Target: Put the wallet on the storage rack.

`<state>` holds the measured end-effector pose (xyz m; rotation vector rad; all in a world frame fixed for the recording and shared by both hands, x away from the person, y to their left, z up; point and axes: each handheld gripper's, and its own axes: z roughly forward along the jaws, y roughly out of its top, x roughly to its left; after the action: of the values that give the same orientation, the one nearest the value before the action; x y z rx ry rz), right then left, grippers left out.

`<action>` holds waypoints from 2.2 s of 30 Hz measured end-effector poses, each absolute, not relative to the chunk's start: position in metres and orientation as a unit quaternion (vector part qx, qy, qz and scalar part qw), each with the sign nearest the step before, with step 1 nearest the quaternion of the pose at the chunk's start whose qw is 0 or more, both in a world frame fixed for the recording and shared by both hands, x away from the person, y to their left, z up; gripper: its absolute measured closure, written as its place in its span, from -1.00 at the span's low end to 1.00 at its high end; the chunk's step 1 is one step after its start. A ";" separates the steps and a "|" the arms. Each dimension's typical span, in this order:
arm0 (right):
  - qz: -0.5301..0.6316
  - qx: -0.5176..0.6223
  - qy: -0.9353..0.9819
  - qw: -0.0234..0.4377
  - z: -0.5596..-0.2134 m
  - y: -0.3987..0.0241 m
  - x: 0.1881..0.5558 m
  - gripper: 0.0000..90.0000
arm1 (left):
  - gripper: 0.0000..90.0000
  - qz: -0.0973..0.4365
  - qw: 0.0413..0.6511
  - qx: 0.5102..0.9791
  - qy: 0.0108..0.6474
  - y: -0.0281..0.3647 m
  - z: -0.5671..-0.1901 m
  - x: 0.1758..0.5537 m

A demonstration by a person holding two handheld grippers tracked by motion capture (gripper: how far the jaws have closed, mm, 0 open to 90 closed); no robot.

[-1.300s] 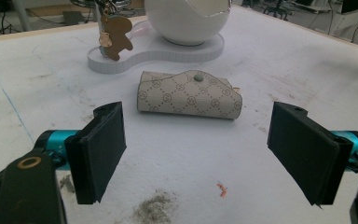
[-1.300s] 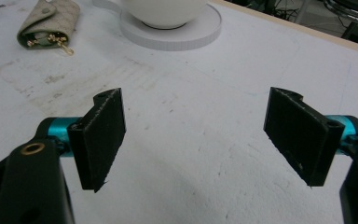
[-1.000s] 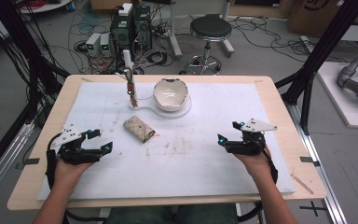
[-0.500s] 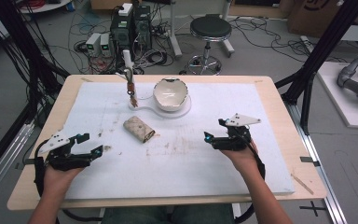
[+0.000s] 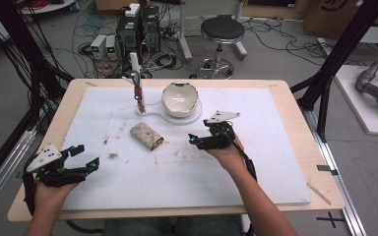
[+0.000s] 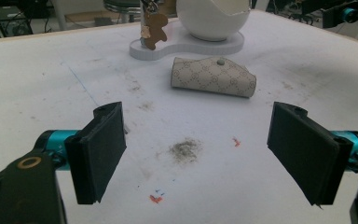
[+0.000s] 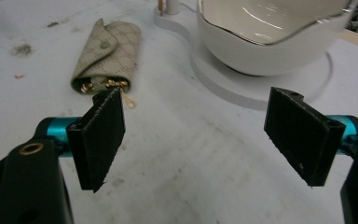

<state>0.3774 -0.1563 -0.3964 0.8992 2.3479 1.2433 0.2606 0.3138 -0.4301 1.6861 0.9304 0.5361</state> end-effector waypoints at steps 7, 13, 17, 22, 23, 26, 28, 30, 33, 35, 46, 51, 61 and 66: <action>0.431 0.298 0.836 0.160 -0.398 -0.121 0.386 -0.54 | -0.57 0.226 0.540 0.712 0.388 0.314 -0.430 0.260; 0.426 0.280 0.846 0.154 -0.398 -0.086 0.394 -0.54 | -0.57 0.225 0.541 0.713 0.385 0.312 -0.429 0.261; 0.415 0.275 0.854 0.149 -0.401 -0.070 0.397 -0.55 | -0.57 0.224 0.542 0.713 0.383 0.311 -0.429 0.262; 0.406 0.270 0.861 0.146 -0.405 -0.055 0.400 -0.55 | -0.57 0.224 0.542 0.714 0.383 0.311 -0.429 0.263; 0.405 0.272 0.861 0.144 -0.406 -0.053 0.400 -0.55 | -0.57 0.223 0.542 0.713 0.384 0.311 -0.429 0.263; 0.397 0.270 0.865 0.143 -0.410 -0.045 0.401 -0.55 | -0.57 0.223 0.543 0.713 0.384 0.311 -0.429 0.263; 0.391 0.268 0.869 0.140 -0.412 -0.040 0.401 -0.55 | -0.57 0.223 0.543 0.712 0.385 0.312 -0.429 0.263; 0.389 0.265 0.871 0.140 -0.414 -0.034 0.401 -0.56 | -0.57 0.223 0.543 0.712 0.385 0.312 -0.429 0.263; 0.380 0.267 0.875 0.137 -0.419 -0.025 0.402 -0.56 | -0.57 0.223 0.543 0.712 0.385 0.312 -0.429 0.263; 0.373 0.269 0.878 0.137 -0.422 -0.021 0.403 -0.57 | -0.57 0.223 0.543 0.712 0.385 0.313 -0.429 0.263; 0.347 0.273 0.888 0.125 -0.438 -0.006 0.404 -0.57 | -0.57 0.223 0.544 0.712 0.384 0.312 -0.429 0.264; 0.329 0.280 0.895 0.112 -0.450 -0.002 0.406 -0.60 | -0.57 0.222 0.543 0.713 0.384 0.312 -0.429 0.264; 0.328 0.279 0.895 0.111 -0.450 -0.002 0.406 -0.47 | -0.57 0.222 0.542 0.714 0.383 0.312 -0.429 0.263; 0.330 0.278 0.895 0.111 -0.447 -0.004 0.405 -0.24 | -0.57 0.223 0.543 0.712 0.384 0.312 -0.429 0.263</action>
<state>0.4052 -0.0043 -0.4466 0.8176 2.6299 0.9687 0.2629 0.3125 -0.4292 1.6907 0.9127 0.5298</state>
